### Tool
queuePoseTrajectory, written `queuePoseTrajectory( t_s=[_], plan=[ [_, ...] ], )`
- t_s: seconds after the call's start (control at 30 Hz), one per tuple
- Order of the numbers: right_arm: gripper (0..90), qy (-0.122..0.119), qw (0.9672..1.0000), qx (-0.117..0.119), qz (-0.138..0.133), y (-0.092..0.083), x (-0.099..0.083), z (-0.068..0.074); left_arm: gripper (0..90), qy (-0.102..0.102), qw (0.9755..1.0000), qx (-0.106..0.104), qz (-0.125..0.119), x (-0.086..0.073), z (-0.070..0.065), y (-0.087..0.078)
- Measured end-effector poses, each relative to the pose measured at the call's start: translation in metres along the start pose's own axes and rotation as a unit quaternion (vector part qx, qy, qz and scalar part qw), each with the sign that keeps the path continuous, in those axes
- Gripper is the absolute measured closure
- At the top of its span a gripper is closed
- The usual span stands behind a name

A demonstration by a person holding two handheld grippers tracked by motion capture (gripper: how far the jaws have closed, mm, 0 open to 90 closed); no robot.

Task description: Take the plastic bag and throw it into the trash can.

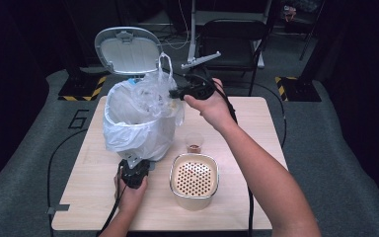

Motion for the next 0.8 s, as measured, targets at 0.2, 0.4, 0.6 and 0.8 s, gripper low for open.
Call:
queuePoseTrajectory(
  t_s=[0.2,0.4,0.6,0.8],
  plan=[
    [81.3,-0.004,1.0,0.004,-0.001,0.011,0.004,0.005,75.0,-0.001,1.0,0.0,0.0,0.0,0.0,0.0],
    [81.3,-0.003,1.0,0.009,0.001,0.024,0.005,0.01,75.0,-0.002,1.0,0.0,-0.003,0.0,0.0,0.0],
    [81.2,-0.004,0.9999,0.014,0.002,0.033,0.005,0.015,75.0,-0.001,1.0,-0.001,0.0,0.0,0.0,0.0],
    [81.0,-0.005,0.9998,0.017,0.003,0.044,0.002,0.02,75.0,-0.001,1.0,-0.001,0.001,0.0,0.0,0.0]
  ],
)
Point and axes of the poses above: each handheld gripper's, and its own axes: y roughly forward along the jaws, x roughly out of its top, z roughly to its left, the point moved 5 cm from there along y, roughly forward along the jaws, and after that the axes turned 15 degrees about -z, right-handed, at the moved point
